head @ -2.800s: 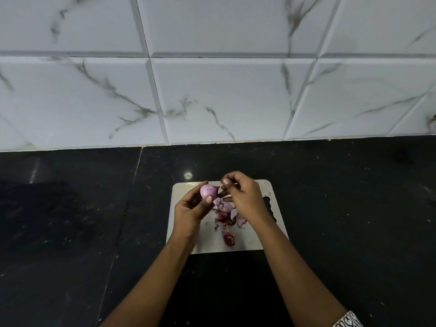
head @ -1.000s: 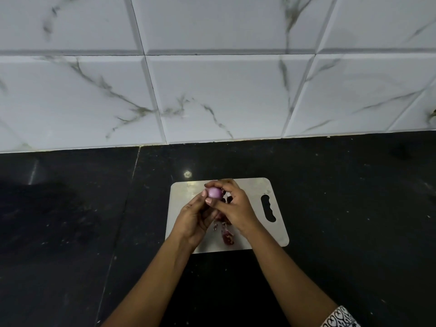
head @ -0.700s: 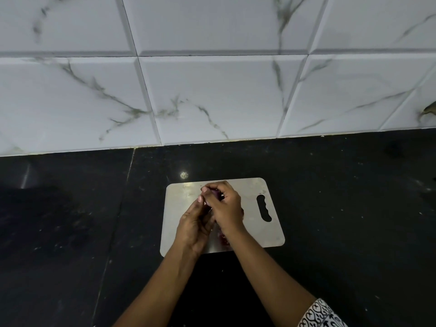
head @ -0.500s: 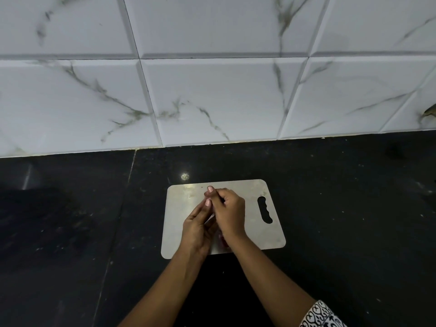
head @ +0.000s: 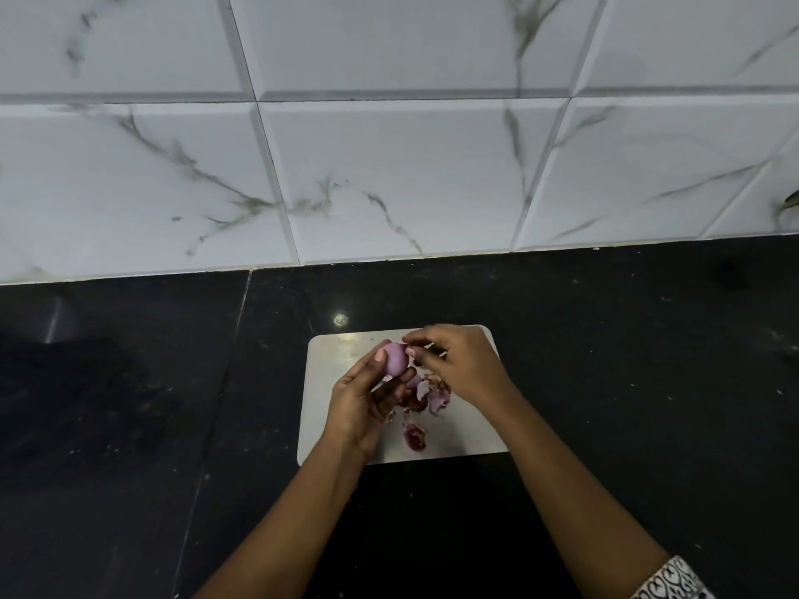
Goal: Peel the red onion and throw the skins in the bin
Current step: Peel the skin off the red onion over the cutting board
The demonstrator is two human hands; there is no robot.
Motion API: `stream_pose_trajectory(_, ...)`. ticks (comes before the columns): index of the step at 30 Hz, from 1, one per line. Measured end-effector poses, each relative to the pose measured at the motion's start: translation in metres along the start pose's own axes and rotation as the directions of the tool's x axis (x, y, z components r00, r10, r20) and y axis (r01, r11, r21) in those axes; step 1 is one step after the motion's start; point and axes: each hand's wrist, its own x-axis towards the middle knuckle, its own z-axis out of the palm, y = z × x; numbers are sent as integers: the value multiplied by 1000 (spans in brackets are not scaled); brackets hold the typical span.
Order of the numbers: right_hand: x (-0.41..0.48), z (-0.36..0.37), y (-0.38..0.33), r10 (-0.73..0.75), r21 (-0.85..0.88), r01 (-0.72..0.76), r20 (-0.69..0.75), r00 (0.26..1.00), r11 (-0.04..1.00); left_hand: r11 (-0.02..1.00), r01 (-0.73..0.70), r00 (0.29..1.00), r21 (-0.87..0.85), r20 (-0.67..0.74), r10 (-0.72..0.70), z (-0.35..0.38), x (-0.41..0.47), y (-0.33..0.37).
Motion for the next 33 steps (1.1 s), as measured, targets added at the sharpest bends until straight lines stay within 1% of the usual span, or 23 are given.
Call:
stream_pose_trajectory(3,9,-13,-9,-123,-240,148,117,986,960,1000,-8,1000,14,10,8,-2,1,0)
stream_pose_trajectory(6,17,-19,-16,-130,-390,225,256,958,893,999,-20,1000,29,13,20,-4,2,1)
stream_pose_trajectory(10,26,-17,-19,-130,-489,281,320,938,826,999,-28,1000,34,-1,28,-7,3,1)
stream_pose_trajectory(13,25,-7,-12,-194,-496,313,277,941,810,998,-33,999,55,-5,33,-9,4,1)
stream_pose_trajectory(15,23,-1,-5,-235,-442,307,210,949,843,996,-45,999,73,-2,45,-11,5,1)
stream_pose_trajectory(17,21,3,-1,-205,-339,236,125,971,910,993,-64,998,96,16,63,-11,6,3)
stream_pose_trajectory(19,19,4,0,-87,-178,96,58,995,979,992,-85,996,93,42,81,-10,7,4)
stream_pose_trajectory(20,18,5,-1,-16,-86,20,43,999,996,992,-95,995,85,52,90,-10,7,4)
stream_pose_trajectory(22,17,8,-2,113,103,-116,38,993,988,990,-117,991,73,72,112,-9,7,4)
stream_pose_trajectory(24,17,11,-4,236,285,-246,67,969,926,990,-136,988,47,85,131,-9,8,3)
stream_pose_trajectory(25,18,12,-5,298,387,-307,85,951,870,990,-139,987,18,86,137,-10,8,3)
stream_pose_trajectory(26,18,11,-6,362,509,-364,109,926,780,990,-140,986,-20,86,141,-12,8,3)
stream_pose_trajectory(27,18,7,-7,416,624,-410,146,898,666,989,-139,986,-54,89,143,-13,8,4)
stream_pose_trajectory(28,17,2,-6,444,693,-441,191,875,570,988,-133,986,-79,95,140,-15,8,4)
stream_pose_trajectory(29,17,-2,-5,445,706,-465,233,865,534,988,-126,986,-92,99,135,-17,8,4)
stream_pose_trajectory(30,15,-5,-3,431,668,-487,265,863,563,988,-121,986,-97,101,130,-19,8,5)
stream_pose_trajectory(31,13,-7,-1,411,593,-493,281,867,637,989,-116,987,-97,100,125,-20,8,4)
stream_pose_trajectory(33,9,-5,2,381,322,-441,233,895,838,991,-99,990,-87,92,107,-22,10,3)
